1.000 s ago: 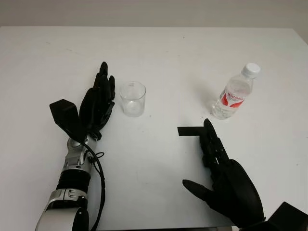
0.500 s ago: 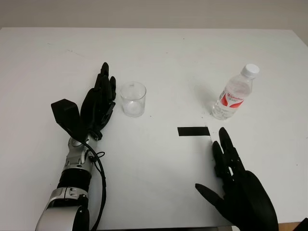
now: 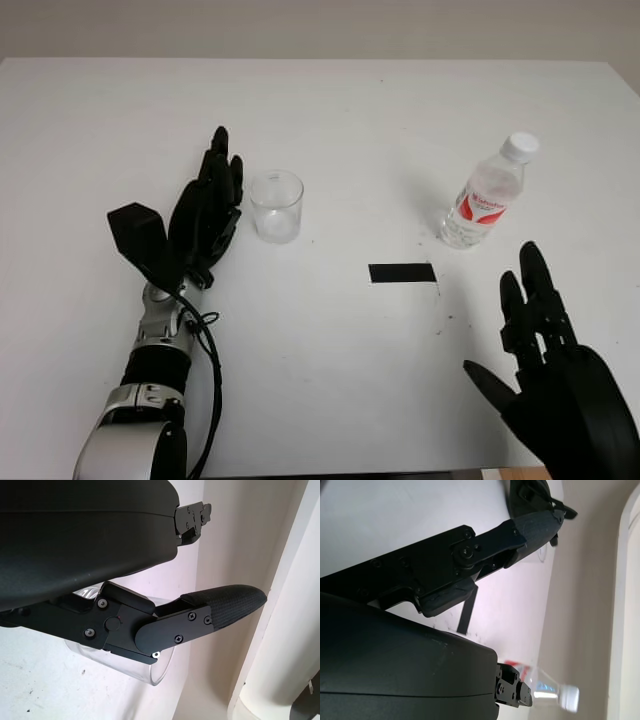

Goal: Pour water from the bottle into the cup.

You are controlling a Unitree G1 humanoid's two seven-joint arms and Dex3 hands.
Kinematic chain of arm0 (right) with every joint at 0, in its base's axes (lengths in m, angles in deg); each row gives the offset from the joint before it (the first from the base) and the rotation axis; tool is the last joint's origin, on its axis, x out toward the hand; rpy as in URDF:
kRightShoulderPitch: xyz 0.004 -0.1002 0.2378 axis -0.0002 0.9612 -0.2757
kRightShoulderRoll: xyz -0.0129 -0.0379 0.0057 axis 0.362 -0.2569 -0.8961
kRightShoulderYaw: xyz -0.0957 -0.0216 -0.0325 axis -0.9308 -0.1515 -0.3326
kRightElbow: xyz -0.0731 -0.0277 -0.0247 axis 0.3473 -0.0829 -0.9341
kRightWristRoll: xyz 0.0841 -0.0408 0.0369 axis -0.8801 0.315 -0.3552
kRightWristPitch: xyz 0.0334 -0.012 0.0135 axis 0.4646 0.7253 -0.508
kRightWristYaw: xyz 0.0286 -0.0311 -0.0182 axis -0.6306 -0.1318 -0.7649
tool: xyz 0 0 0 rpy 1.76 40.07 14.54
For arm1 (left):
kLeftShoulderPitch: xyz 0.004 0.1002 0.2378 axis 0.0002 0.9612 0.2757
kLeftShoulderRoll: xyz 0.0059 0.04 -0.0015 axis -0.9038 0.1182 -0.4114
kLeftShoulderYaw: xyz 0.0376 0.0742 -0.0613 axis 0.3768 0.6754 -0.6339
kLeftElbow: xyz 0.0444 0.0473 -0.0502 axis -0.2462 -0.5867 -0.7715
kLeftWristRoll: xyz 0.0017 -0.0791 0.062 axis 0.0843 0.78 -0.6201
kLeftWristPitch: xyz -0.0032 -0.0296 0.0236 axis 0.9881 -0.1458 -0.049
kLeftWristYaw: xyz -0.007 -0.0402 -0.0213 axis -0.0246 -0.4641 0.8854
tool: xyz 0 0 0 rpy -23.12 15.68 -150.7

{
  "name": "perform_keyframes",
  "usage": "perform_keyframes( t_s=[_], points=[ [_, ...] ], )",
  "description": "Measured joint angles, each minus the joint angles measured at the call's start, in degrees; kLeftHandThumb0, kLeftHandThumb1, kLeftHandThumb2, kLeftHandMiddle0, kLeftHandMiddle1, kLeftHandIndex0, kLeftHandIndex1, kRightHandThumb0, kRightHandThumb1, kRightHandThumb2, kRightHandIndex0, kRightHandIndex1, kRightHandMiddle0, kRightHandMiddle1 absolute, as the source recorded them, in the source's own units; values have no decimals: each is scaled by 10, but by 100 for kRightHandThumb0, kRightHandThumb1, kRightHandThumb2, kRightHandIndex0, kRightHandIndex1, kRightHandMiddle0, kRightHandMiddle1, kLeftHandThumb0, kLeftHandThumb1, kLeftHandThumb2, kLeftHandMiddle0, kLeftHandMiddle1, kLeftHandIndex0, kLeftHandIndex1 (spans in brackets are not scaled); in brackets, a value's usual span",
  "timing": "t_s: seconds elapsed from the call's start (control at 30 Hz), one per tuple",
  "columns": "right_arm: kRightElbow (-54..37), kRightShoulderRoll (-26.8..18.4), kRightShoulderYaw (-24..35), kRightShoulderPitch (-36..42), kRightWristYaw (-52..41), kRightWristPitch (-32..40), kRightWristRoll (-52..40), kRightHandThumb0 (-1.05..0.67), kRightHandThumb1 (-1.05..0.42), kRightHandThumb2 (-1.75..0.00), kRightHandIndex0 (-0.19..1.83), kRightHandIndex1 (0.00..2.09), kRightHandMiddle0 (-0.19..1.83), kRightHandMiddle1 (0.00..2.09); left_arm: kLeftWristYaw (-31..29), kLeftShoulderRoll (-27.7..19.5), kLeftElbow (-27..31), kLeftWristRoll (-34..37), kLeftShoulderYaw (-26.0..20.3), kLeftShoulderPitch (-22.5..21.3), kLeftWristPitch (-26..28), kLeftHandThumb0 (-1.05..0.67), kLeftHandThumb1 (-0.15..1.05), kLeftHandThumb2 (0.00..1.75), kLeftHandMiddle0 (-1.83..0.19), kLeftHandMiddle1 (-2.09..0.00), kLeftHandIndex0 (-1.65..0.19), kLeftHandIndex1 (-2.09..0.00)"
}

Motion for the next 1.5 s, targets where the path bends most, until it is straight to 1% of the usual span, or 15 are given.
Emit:
perform_keyframes(
  t_s=[0.13,0.33,0.57,0.67,0.77,0.93,1.1,1.5],
  points=[
    [-9,-10,16,-10,-3,24,-5,-95,-95,-5,-19,0,-19,0,-6,-1,-7,0,0,-2,-5,-86,105,72,19,0,19,0],
    [-7,-40,40,-53,-20,56,-3,-96,-97,-6,-19,0,-19,0,-7,-2,-13,0,-1,-10,-8,-87,105,72,19,0,19,0],
    [10,-65,61,-150,-18,116,0,-97,-97,-5,-19,0,-19,0,-14,-3,-16,1,-3,-11,-9,-86,105,73,19,0,19,0],
    [37,-88,71,-195,-34,130,-1,-95,-96,-5,-19,0,-19,0,-14,-3,-16,1,-4,-11,-9,-86,105,73,19,0,19,0],
    [64,-101,72,-231,-45,143,-1,-97,-95,-5,-19,0,-19,0,-14,-3,-16,1,-6,-11,-9,-85,105,73,19,0,19,0],
    [105,-100,67,-289,-52,158,-12,-94,-93,-5,-19,0,-19,0,-16,-4,-16,4,-8,-11,-9,-84,105,73,19,0,19,0],
    [133,-98,58,-320,-52,157,-12,-96,-94,-5,-19,0,-19,0,-17,-6,-16,6,-11,-11,-8,-84,105,73,19,0,19,0],
    [161,-80,48,-334,-43,147,-10,-95,-94,-6,-19,0,-19,0,-20,-9,-16,6,-10,-11,-9,-83,105,75,19,0,19,0]
  ],
)
